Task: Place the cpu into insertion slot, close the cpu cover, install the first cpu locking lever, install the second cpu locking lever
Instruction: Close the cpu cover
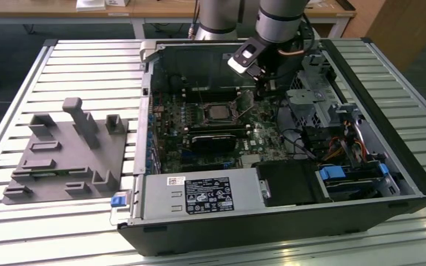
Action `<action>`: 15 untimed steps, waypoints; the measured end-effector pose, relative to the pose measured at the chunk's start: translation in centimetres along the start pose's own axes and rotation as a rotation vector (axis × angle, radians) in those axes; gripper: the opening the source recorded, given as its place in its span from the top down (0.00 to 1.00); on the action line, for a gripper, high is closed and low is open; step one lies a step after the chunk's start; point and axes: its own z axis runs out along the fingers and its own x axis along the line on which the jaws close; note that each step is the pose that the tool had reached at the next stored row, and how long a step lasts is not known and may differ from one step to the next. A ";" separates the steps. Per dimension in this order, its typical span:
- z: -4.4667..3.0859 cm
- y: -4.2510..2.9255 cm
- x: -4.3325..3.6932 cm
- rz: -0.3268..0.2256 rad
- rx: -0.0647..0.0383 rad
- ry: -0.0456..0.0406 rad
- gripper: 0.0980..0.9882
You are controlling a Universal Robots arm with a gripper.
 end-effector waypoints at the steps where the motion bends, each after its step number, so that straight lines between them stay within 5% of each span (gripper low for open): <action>1: 0.00 -0.08 0.01 0.000 0.000 0.0001 0.99; 15: -0.02 -0.63 0.02 0.000 0.000 -0.0001 0.99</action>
